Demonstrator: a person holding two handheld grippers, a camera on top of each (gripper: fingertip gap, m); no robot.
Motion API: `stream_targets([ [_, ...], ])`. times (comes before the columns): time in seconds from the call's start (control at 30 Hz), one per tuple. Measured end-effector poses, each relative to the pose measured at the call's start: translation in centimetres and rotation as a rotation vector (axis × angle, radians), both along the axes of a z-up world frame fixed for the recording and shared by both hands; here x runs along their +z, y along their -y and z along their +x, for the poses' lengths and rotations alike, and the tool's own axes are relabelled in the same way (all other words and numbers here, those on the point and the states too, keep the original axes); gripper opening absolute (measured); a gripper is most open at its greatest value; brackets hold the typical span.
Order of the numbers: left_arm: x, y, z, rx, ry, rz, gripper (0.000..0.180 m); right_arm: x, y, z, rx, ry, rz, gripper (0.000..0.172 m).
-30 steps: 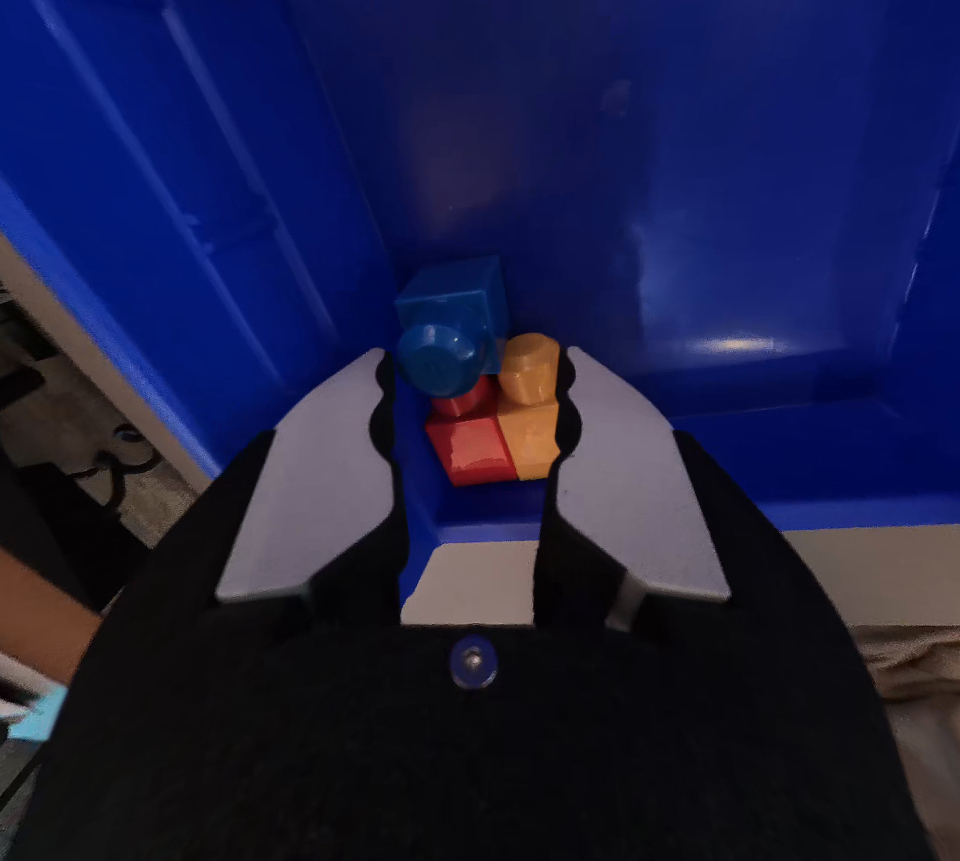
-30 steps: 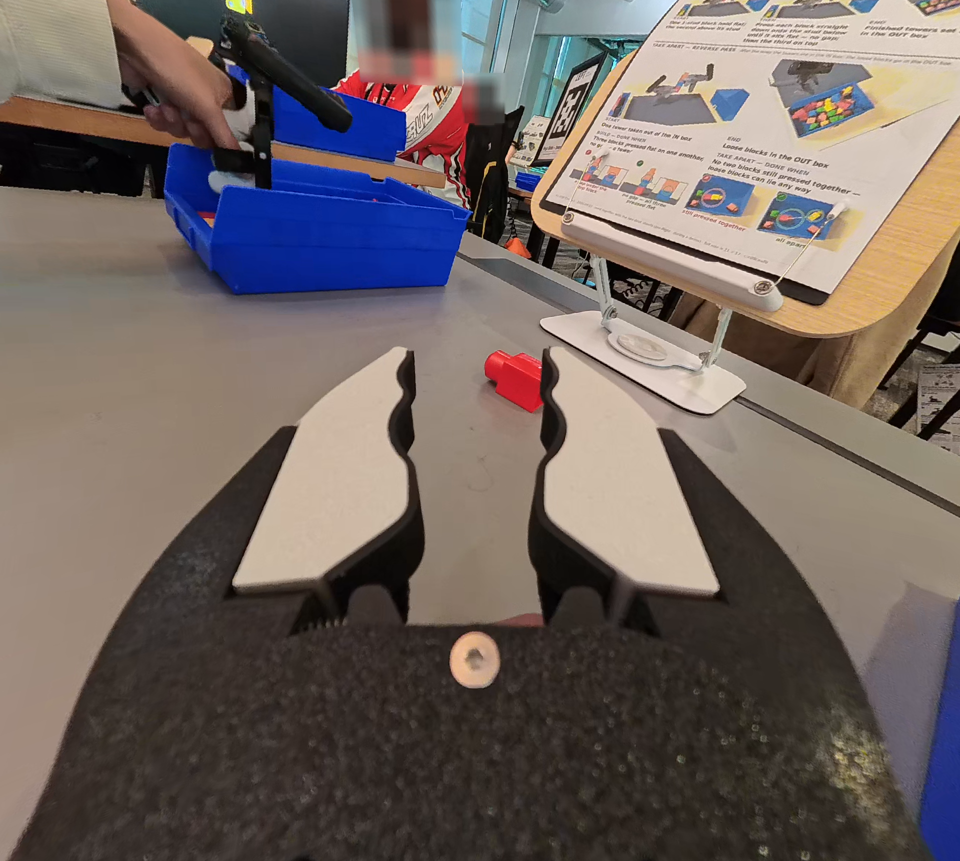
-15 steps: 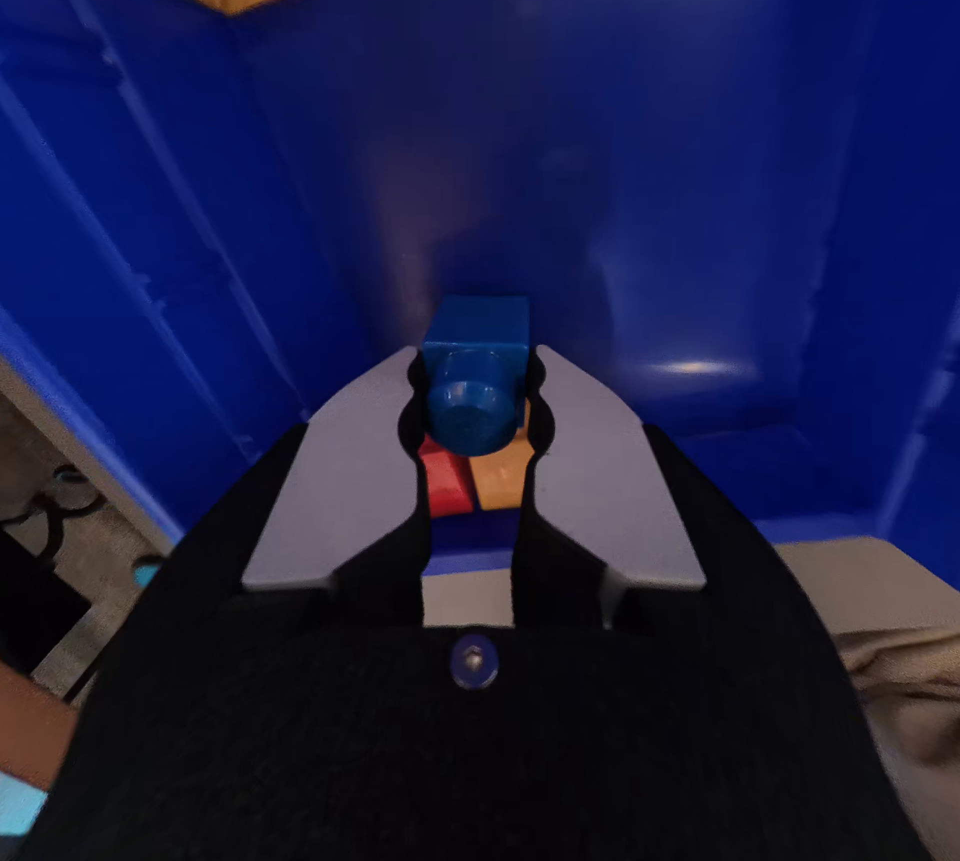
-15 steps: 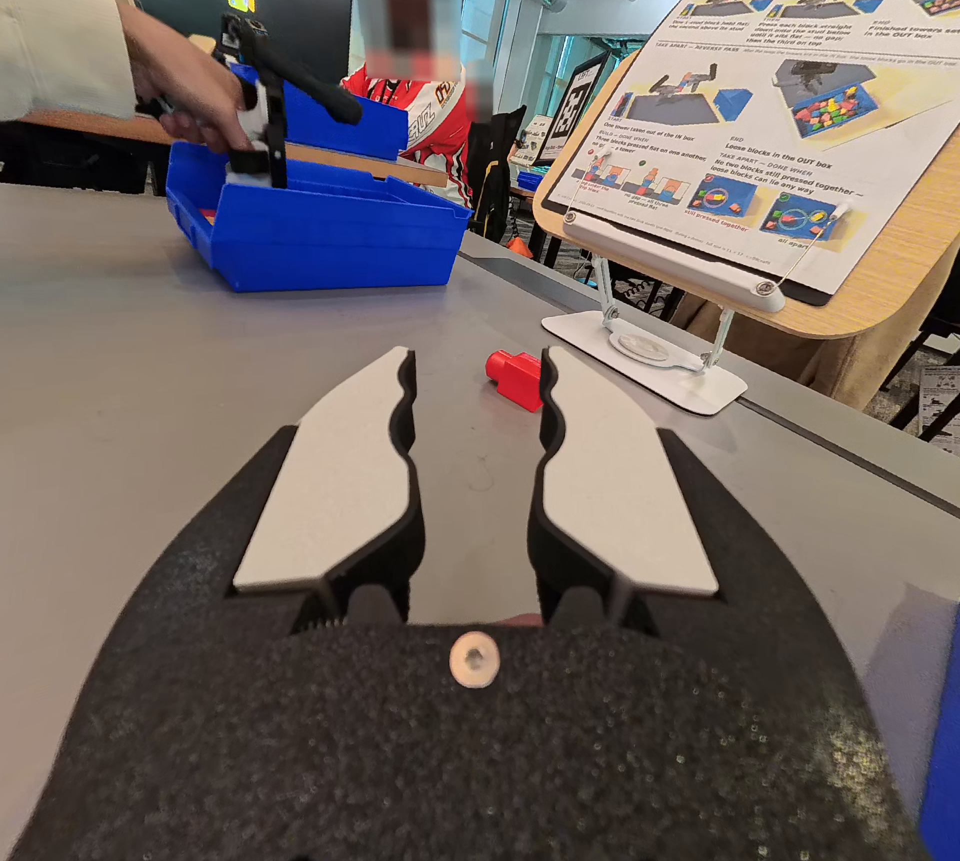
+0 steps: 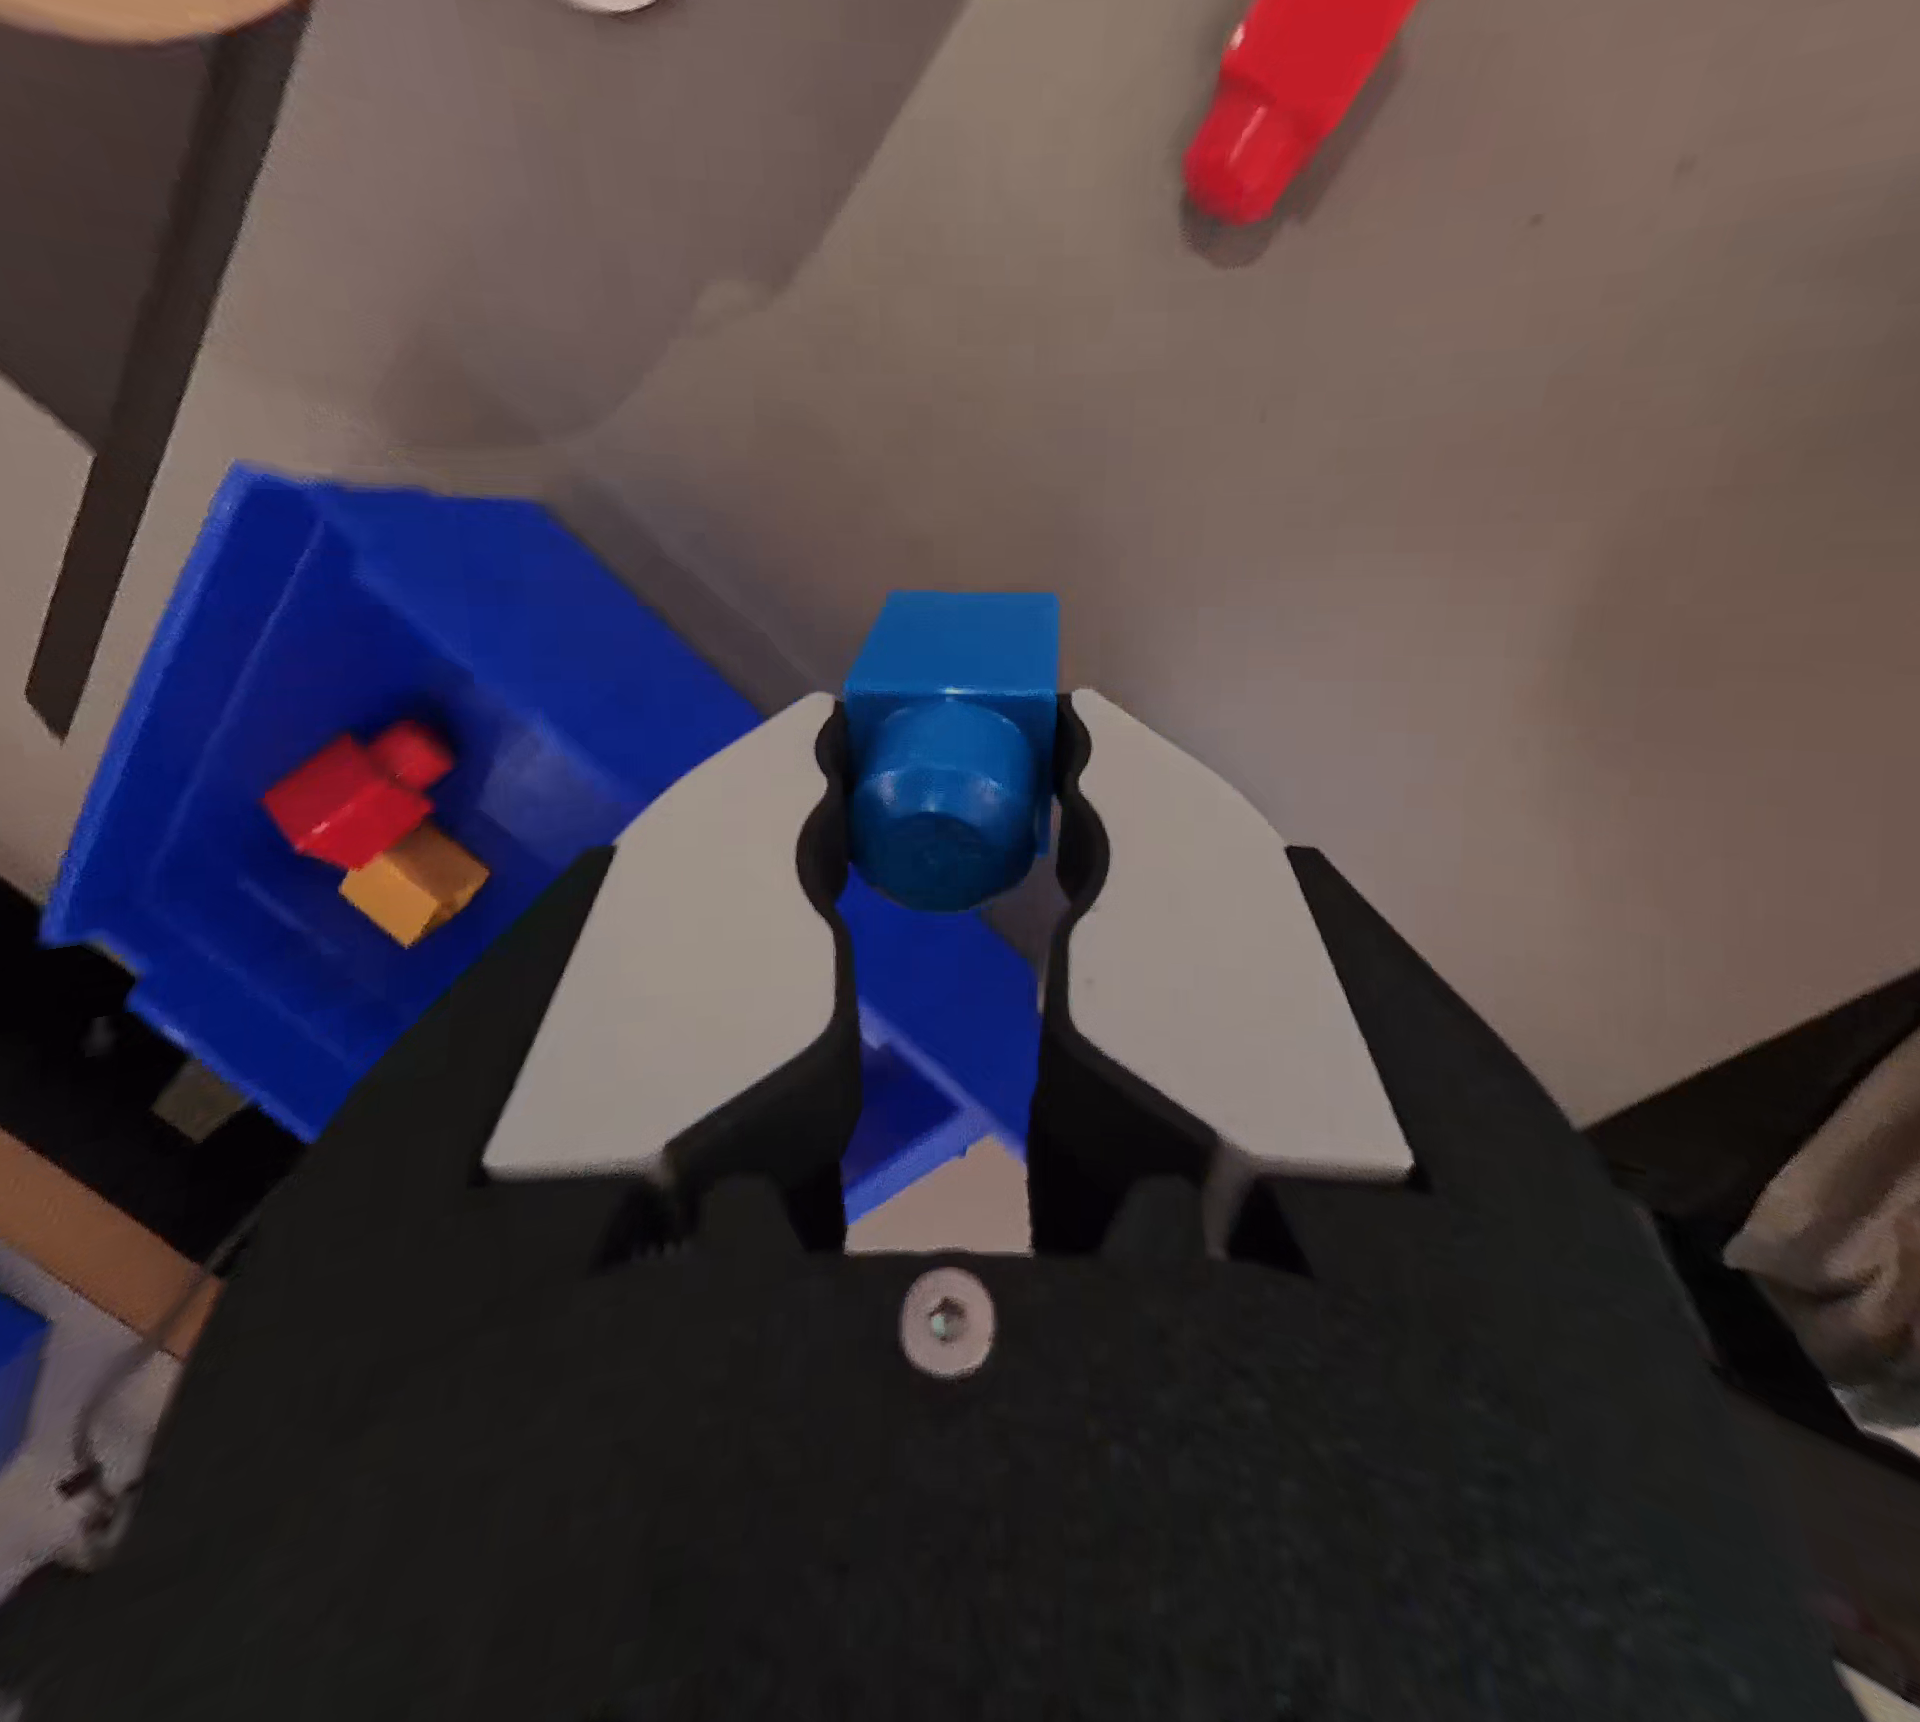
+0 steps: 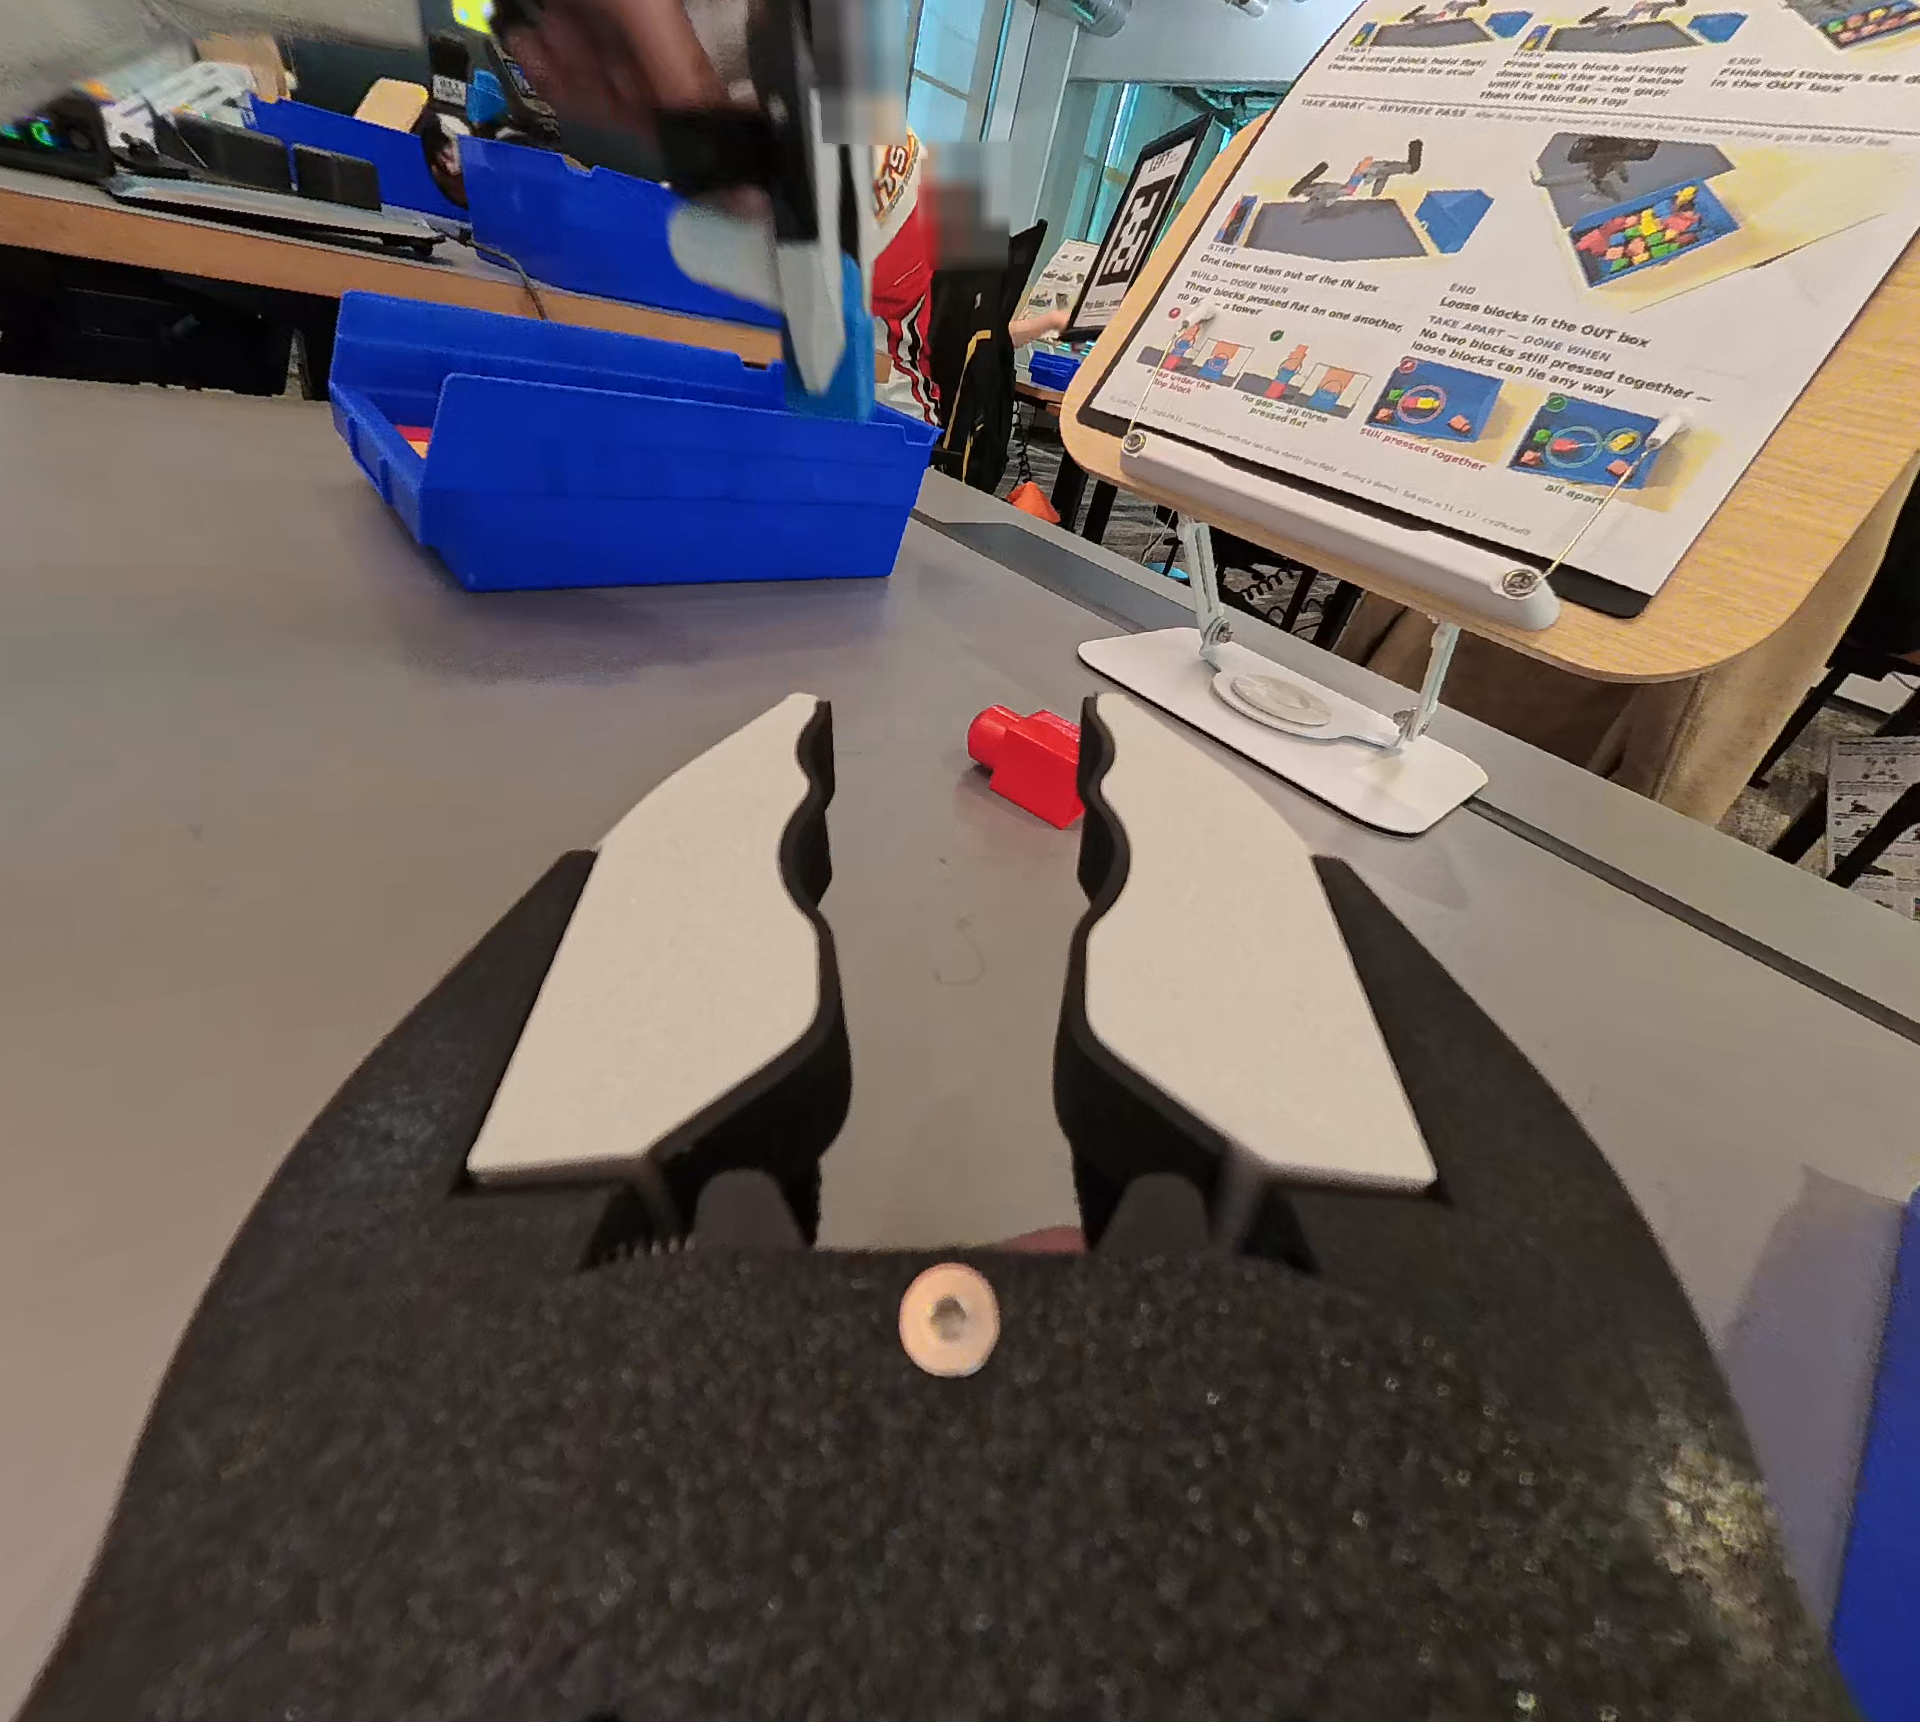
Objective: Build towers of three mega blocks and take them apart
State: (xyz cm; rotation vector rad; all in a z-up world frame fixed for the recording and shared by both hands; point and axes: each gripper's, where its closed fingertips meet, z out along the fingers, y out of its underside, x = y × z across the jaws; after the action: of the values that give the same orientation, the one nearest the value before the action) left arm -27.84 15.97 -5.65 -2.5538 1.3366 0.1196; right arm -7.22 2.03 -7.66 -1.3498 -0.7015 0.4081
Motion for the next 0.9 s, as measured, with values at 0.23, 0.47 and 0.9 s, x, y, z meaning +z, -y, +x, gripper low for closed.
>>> stream_targets([
  [0.23, -9.6, 0.1, 6.7, -0.092, -0.100, -0.100, 0.037, 0.1, 0.2, 0.1, 0.001, -0.004, 0.002, 0.045],
  [0.47, -11.9, 0.7, 9.4, -0.119, -0.074, -0.131, 0.037, 0.0, 0.2, 0.0, 0.006, 0.000, 0.000, 0.044],
  [0.9, -11.0, 2.0, 9.6, -0.143, -0.007, -0.082, 0.077, 0.0, 0.3, 0.0, 0.011, -0.003, -0.001, 0.044],
])
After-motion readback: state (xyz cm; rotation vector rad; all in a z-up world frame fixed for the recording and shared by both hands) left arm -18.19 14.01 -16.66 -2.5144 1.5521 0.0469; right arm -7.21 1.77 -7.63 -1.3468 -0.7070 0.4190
